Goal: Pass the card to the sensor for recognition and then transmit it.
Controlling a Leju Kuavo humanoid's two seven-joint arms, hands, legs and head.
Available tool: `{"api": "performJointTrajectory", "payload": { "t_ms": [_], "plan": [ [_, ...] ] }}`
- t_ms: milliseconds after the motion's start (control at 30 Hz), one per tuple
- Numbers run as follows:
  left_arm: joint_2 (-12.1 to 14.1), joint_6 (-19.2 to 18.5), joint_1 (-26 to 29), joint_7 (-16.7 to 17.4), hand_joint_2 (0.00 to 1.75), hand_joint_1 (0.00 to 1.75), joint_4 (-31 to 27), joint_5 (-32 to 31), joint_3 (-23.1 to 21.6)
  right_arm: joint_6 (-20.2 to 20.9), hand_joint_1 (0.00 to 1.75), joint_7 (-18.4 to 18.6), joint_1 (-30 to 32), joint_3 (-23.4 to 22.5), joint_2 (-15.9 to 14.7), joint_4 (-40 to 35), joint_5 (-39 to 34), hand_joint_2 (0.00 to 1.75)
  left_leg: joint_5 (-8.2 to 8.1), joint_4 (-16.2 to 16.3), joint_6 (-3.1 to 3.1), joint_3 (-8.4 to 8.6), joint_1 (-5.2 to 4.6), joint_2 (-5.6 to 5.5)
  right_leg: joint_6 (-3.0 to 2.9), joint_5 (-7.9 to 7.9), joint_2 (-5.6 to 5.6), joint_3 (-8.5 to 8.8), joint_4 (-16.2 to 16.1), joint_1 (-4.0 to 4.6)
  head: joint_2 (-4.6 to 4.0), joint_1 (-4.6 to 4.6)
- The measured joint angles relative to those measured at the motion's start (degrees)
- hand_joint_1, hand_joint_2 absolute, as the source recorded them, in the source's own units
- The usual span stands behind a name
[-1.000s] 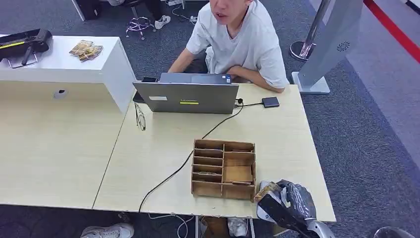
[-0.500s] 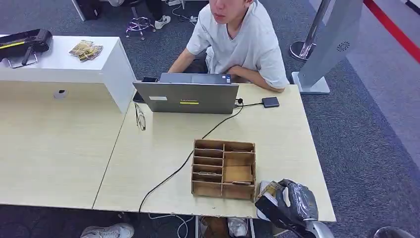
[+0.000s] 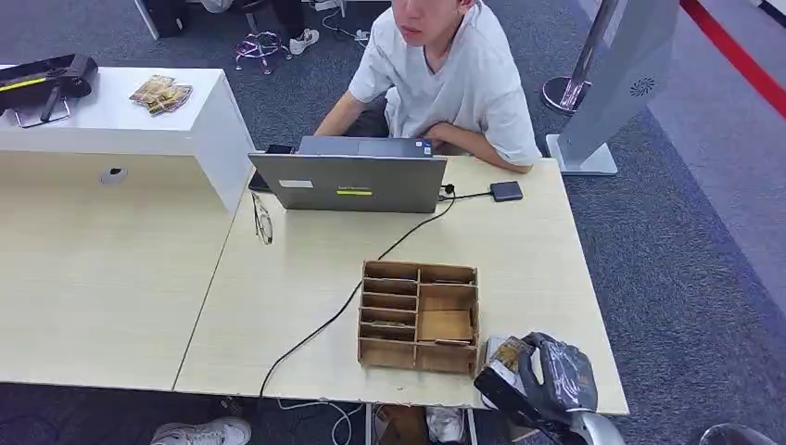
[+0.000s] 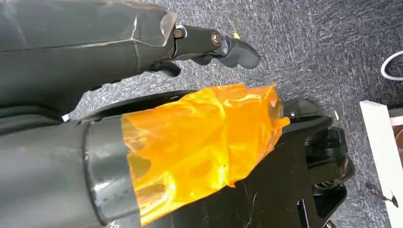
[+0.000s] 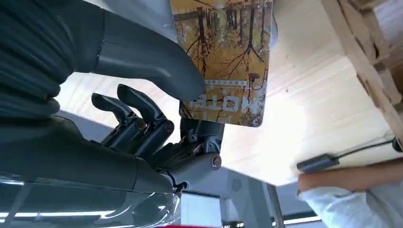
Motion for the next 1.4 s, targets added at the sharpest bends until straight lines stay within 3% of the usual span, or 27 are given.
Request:
{"api": "performJointTrajectory", "payload": {
  "t_ms": [200,867,1400],
  "plan": [
    [0.00,-0.09,-0.03,0.00,0.00,0.00,0.00,-0.37,-0.13,-1.22,1.75,2.47,0.01,0.24,0.17,-0.87,5.92,1.75,0.00,0.00,0.00,0.00,0.00,0.00,0.00,0.00,0.00,0.00,0.00,0.00,0.00,0.00],
    [0.00,-0.28,-0.07,0.02,0.00,0.00,0.00,-1.14,-0.17,-3.02,1.75,3.19,0.06,0.74,0.46,-1.22,12.39,1.75,0.00,0.00,0.00,-0.01,0.00,0.00,0.00,0.00,0.00,-0.01,0.00,0.00,0.00,0.00],
    [0.00,-0.85,-0.10,0.02,0.00,0.00,0.00,-1.16,-0.17,-11.56,1.75,4.22,0.73,0.70,1.97,-5.25,23.54,1.75,0.00,0.00,0.00,-0.01,0.00,0.00,-0.01,-0.01,0.00,-0.02,0.00,0.00,0.00,0.00]
  ]
}}
